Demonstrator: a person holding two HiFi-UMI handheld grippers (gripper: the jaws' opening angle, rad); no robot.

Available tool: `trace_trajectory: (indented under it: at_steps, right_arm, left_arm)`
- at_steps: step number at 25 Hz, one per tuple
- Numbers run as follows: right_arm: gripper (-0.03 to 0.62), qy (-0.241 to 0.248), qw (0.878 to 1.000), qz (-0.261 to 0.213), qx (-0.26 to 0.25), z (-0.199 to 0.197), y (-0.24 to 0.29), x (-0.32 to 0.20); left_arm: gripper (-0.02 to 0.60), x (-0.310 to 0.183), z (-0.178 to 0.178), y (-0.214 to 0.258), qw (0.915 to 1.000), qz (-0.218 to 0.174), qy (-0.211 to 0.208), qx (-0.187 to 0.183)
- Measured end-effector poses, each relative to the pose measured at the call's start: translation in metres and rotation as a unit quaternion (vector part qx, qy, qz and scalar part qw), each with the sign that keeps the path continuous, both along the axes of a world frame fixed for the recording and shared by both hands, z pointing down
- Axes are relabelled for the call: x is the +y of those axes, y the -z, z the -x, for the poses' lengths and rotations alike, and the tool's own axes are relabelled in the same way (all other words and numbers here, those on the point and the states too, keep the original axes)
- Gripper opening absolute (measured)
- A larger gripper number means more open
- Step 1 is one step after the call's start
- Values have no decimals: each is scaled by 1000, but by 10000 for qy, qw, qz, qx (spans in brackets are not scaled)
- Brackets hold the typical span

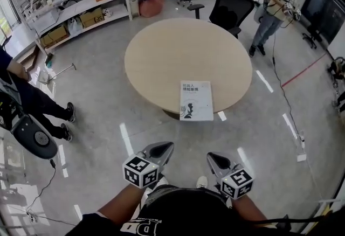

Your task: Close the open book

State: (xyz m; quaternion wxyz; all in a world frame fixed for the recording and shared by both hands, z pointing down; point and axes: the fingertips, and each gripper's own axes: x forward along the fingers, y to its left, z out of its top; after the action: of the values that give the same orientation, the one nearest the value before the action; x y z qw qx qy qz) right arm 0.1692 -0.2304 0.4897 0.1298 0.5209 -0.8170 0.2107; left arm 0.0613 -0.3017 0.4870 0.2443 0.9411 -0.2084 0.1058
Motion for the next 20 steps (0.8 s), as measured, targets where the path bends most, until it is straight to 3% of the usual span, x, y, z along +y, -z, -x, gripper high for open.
trace_trajectory:
  at_steps: [9, 14, 20]
  right_arm:
    - [6, 247, 9997, 20, -55, -33, -2, 2]
    - [6, 242, 9997, -40, -89, -48, 1, 1]
    - [6, 217, 9996, -64, -158, -55, 0, 10]
  left_arm:
    - [8, 4, -26, 15, 9993, -262, 259, -52]
    - [8, 10, -41, 12, 9991, -290, 138, -262]
    - [8, 23, -64, 7, 9995, -195, -6, -256]
